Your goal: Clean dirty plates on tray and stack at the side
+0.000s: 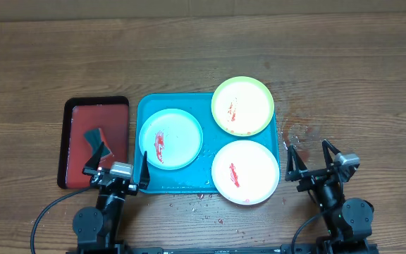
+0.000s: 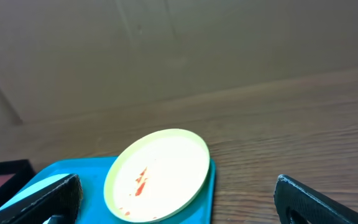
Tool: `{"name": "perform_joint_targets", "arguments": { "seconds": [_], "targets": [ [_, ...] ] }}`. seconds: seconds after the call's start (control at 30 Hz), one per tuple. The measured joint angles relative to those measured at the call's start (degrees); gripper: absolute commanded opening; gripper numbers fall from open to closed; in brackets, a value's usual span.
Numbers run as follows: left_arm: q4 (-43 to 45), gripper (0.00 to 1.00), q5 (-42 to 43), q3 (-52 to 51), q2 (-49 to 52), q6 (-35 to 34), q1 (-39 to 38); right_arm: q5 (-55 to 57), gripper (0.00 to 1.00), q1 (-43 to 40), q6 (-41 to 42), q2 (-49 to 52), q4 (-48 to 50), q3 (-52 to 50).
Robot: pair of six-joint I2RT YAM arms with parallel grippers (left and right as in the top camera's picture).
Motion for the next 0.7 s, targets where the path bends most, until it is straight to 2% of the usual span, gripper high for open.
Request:
{"name": "perform_joint_targets", "arguments": {
  "seconds": [0.13,0.33,0.5,0.7],
  "targets": [
    [-5.35,1.00,0.61,1.55,0.02,-4.20,0.00,-1.05,1.00,-0.02,0.02,0.52,-2.54,1.99],
    [-17.55,1.00,-0.74,14.60,4.74,-7.65,0.00,-1.68,1.00,-0.02,0.02,4.63,-10.25,13.53],
    [-26.18,1.00,-0.70,31.12,16.57,-8.90,0.00,-2.97,1.00,-0.02,0.02,12.68,-19.37,27.63],
    [-37.40,1.00,3.23,44.74,32.72,-9.07,0.00,-6.69,1.00,-0.02,0.02,22.91,-25.86,39.52]
  ]
}}
